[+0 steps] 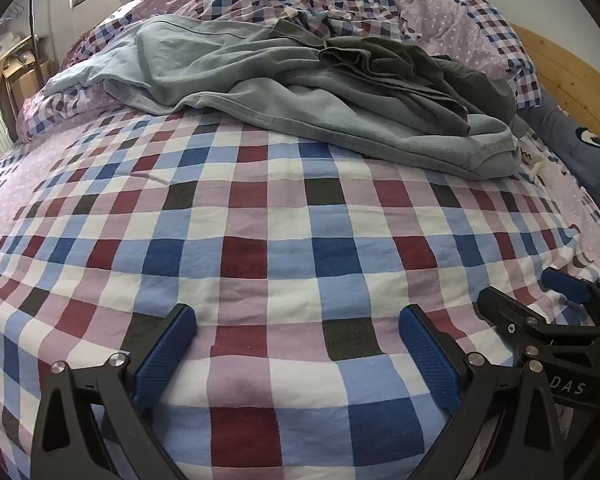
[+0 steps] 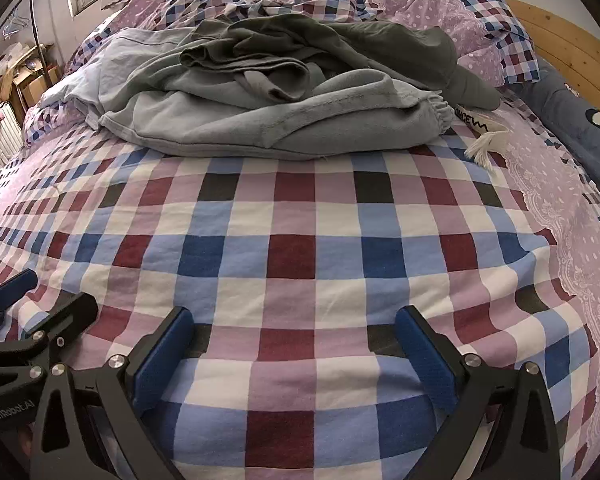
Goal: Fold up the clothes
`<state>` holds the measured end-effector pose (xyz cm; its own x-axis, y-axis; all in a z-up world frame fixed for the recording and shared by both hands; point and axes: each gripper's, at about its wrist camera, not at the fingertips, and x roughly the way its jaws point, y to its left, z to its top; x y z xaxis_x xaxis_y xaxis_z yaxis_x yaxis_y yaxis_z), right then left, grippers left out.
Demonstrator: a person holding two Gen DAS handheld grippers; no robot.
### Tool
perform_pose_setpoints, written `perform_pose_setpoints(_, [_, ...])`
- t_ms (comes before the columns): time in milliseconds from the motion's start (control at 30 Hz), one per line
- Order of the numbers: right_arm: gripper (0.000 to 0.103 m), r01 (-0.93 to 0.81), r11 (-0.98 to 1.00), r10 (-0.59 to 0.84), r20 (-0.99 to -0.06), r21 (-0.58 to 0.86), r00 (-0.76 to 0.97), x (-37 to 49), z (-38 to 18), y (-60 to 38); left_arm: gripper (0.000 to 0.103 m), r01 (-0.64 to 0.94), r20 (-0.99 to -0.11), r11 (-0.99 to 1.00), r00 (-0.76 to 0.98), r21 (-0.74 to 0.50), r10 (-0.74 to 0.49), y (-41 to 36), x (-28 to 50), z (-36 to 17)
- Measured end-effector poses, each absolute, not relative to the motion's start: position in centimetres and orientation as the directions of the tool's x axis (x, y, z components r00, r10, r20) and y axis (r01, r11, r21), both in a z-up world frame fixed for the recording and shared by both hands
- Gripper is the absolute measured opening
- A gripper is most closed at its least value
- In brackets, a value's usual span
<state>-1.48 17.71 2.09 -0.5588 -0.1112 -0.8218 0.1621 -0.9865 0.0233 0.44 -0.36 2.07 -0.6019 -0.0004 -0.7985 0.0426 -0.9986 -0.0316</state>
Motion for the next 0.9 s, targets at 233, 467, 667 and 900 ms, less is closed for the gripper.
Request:
perform_pose_setpoints(233, [0.103,0.162,-0.987,-0.112,-0.822,0.024,-0.559,-1.57,2.03,17.82,0.103,0.04,-0.798,-0.999,-0.602,-0.034,0.003,-0.54,0.47,2.04])
perform_pose_setpoints(467, [0.103,0.162,-0.986,-0.112,-0.822,0.025,-0.559,-1.57,2.01,17.84,0.103,0.038,-0.798,-0.999,-0.602,-0.036,0.005,-0.6,0.45,2.04])
perform_pose_setpoints(667, [0.103,0.161,-0.987,-0.112,-0.822,0.025,-0.559,-1.57,2.02,17.73,0.103,0.038,-0.797,-0.998,-0.604,-0.041,0.01,-0.69,0.33,2.06])
perform_pose_setpoints(900, [0.103,0.159,-0.987,-0.112,-0.821,0.027,-0.559,-1.51,2.03,17.78,0.103,0.056,-0.792,-0.997,-0.61,-0.048,0.004,-0.73,0.57,2.24])
